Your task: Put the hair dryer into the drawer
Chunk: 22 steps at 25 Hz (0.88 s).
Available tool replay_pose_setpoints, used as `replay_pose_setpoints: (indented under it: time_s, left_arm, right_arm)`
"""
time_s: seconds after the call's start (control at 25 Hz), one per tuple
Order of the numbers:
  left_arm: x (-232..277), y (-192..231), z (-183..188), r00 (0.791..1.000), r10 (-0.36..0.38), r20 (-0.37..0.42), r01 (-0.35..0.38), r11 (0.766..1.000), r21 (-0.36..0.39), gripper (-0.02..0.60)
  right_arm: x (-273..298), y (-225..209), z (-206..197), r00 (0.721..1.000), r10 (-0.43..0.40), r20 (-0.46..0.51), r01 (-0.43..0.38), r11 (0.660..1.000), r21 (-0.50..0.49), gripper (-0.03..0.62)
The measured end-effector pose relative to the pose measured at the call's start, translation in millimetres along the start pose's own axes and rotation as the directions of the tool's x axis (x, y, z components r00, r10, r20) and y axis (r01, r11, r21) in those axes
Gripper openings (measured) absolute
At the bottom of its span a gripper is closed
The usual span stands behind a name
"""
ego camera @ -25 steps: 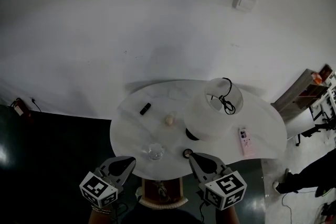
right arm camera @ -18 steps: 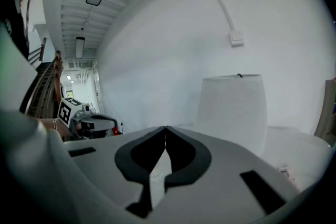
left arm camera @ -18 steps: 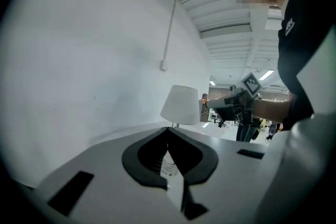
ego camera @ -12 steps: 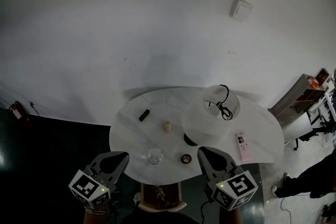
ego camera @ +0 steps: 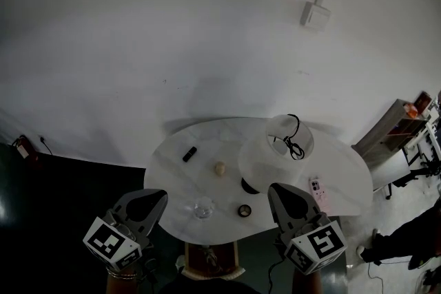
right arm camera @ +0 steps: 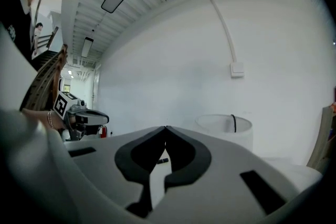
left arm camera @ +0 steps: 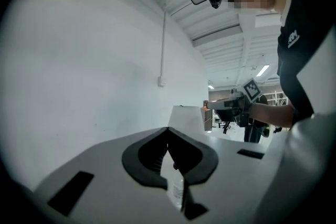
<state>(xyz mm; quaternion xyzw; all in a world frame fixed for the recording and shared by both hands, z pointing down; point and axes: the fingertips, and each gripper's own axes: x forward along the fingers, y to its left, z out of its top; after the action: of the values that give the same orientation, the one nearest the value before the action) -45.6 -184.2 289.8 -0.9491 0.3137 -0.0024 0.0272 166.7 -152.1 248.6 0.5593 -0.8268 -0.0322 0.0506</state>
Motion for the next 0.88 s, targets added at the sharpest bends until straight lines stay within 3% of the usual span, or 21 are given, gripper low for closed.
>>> replay_pose_setpoints:
  time_s: [0.56, 0.88]
  left_arm:
    - [-3.6, 1.3, 40.8, 0.997, 0.018, 0.075, -0.022, 0.998, 0.055, 0.008]
    - [-2.5, -1.0, 44.4, 0.996, 0.02, 0.083, -0.025, 0.998, 0.057, 0.008]
  right_arm:
    - [-9.7, -3.2, 35.0, 0.996, 0.008, 0.092, -0.004, 0.999, -0.046, 0.018]
    - [-10.0, -2.8, 38.4, 0.994, 0.026, 0.103, -0.021, 0.999, -0.046, 0.018]
